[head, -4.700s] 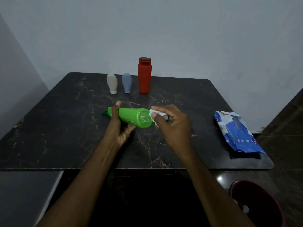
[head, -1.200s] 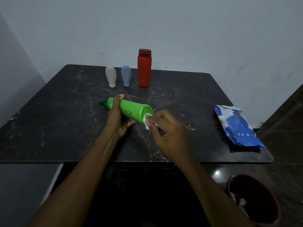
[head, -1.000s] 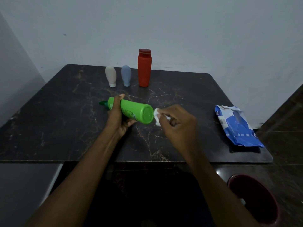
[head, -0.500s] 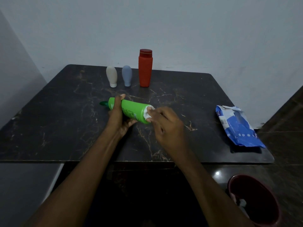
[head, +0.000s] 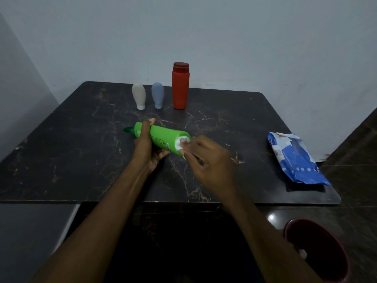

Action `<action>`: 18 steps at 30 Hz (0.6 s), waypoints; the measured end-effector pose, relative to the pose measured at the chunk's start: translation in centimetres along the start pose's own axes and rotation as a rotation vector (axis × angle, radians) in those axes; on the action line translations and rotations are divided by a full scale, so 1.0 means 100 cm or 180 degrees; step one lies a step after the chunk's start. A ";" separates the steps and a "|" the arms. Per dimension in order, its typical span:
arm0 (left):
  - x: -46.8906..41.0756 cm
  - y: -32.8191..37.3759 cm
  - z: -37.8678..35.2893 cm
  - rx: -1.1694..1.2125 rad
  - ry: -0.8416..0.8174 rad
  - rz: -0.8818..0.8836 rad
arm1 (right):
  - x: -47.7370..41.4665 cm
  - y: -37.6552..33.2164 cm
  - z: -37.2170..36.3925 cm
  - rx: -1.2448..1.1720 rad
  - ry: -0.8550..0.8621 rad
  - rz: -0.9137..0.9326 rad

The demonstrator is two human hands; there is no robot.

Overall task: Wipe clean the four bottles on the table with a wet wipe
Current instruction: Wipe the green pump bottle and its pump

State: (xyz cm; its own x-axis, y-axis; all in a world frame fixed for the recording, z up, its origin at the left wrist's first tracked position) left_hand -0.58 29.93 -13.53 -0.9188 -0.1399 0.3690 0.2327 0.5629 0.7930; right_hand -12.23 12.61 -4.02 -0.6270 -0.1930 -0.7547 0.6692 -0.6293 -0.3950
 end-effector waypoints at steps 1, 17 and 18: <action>0.000 0.000 0.000 0.0017 0.0007 -0.0009 | 0.005 0.002 -0.002 0.0059 -0.0067 0.0056; 0.011 0.004 0.001 -0.0006 0.0284 -0.0244 | 0.024 0.005 -0.003 0.0235 0.0050 -0.0110; 0.011 0.004 0.001 -0.0027 0.0317 -0.0253 | 0.026 0.010 -0.001 0.0375 -0.0033 -0.0101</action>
State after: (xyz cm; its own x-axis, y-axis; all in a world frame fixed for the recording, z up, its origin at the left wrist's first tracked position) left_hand -1.48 30.04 -12.88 -0.8984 -0.2642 0.3507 0.1635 0.5400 0.8256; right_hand -13.16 11.59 -6.46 -0.6516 -0.1789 -0.7372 0.5978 -0.7192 -0.3539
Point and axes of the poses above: each hand's wrist, its own x-axis away from the middle knuckle, its own z-axis out of the back of the hand, y = z × x, the point moved 6 cm from there along -x, towards the middle knuckle
